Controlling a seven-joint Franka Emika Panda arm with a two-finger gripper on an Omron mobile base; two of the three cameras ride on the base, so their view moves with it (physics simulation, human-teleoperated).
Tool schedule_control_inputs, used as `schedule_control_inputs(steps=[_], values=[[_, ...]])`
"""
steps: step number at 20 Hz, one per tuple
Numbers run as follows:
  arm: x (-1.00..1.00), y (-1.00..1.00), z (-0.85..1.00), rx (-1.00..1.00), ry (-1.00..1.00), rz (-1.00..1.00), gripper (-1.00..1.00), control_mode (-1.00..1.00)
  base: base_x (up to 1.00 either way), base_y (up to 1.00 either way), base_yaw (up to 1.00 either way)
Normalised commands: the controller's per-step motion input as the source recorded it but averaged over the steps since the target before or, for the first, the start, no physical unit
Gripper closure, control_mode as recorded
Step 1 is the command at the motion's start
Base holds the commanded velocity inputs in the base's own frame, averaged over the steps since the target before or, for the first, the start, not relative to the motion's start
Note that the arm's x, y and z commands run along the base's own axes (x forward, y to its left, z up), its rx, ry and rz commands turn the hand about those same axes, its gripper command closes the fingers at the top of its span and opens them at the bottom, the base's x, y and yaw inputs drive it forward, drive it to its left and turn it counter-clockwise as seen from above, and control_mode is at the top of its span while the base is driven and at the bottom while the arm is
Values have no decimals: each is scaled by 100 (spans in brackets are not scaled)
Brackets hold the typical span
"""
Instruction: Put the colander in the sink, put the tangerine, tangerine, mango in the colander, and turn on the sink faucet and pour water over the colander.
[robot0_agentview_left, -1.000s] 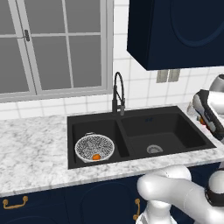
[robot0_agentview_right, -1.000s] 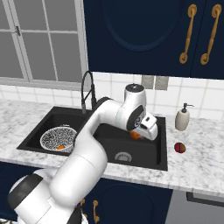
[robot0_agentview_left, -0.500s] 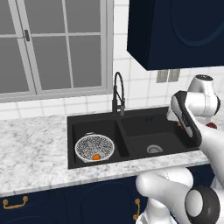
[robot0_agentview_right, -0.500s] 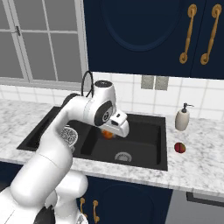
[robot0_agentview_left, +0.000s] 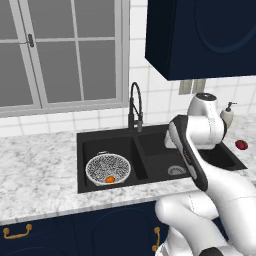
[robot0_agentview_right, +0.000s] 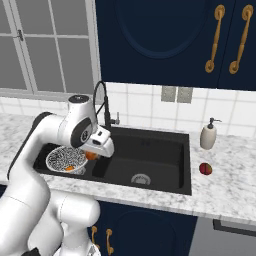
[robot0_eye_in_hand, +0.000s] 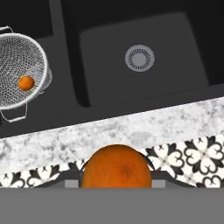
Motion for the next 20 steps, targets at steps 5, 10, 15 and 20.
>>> schedule_control_inputs(steps=[5,10,15,20], values=[[0,100,0,0,0,9,100,-100,0,0,0],[15,100,0,0,0,6,100,-100,0,0,0],[50,100,-20,-1,0,1,100,-100,0,0,0],[76,95,-45,-5,0,0,100,-100,0,0,0]])
